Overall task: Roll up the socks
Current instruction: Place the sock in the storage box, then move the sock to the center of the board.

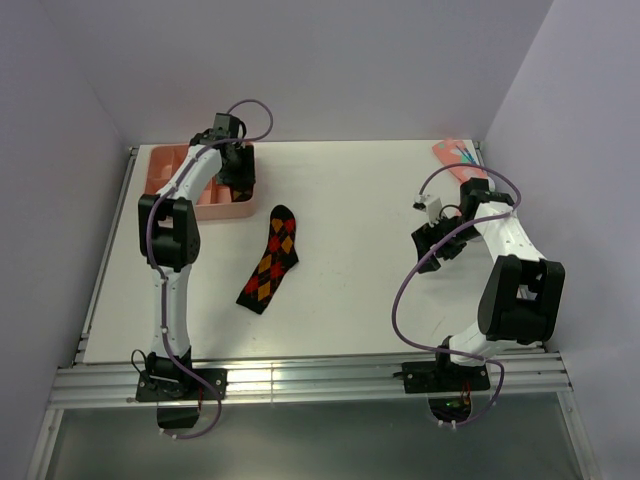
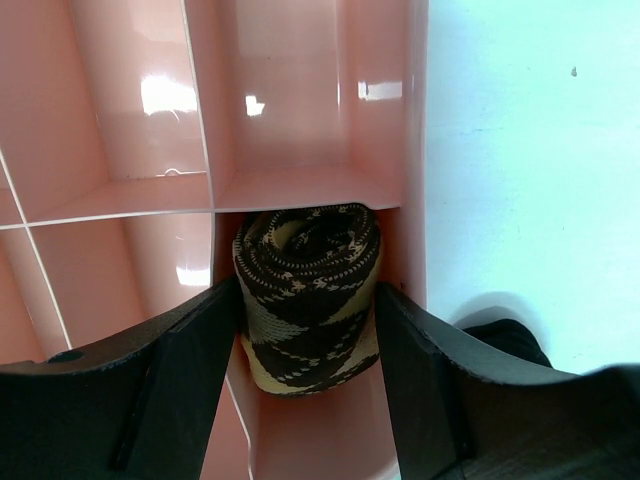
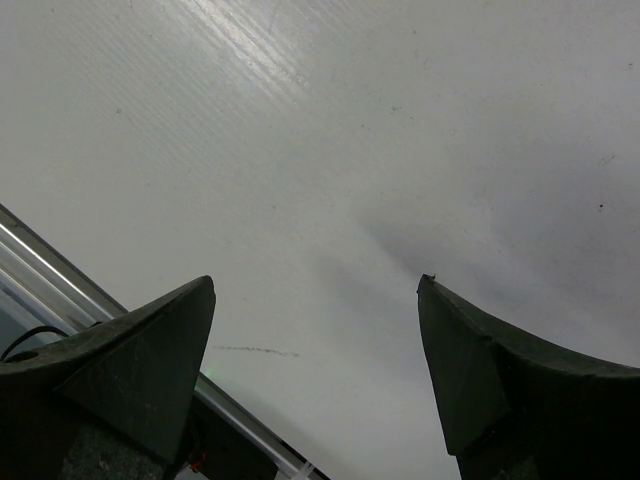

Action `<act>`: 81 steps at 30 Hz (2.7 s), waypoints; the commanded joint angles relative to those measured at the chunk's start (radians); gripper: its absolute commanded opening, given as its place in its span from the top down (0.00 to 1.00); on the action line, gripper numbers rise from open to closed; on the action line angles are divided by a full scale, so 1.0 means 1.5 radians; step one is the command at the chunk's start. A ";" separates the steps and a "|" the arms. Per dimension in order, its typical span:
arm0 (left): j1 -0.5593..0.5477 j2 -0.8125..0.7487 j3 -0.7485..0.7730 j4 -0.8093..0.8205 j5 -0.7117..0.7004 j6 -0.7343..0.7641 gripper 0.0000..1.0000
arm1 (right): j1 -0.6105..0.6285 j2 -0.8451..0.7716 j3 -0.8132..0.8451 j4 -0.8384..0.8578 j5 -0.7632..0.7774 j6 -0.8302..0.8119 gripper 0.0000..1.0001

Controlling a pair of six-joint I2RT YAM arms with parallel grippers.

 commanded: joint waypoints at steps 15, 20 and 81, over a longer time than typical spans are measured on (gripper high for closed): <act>-0.006 -0.096 -0.122 0.099 -0.068 0.003 0.30 | -0.003 -0.012 0.010 0.003 -0.008 -0.003 0.11; 0.012 -0.082 -0.095 0.067 -0.093 0.002 0.31 | -0.003 -0.015 0.008 0.003 -0.007 -0.003 0.11; -0.357 -0.348 -0.588 0.246 -0.425 -0.520 0.42 | 0.099 -0.073 0.023 0.066 0.005 0.075 0.13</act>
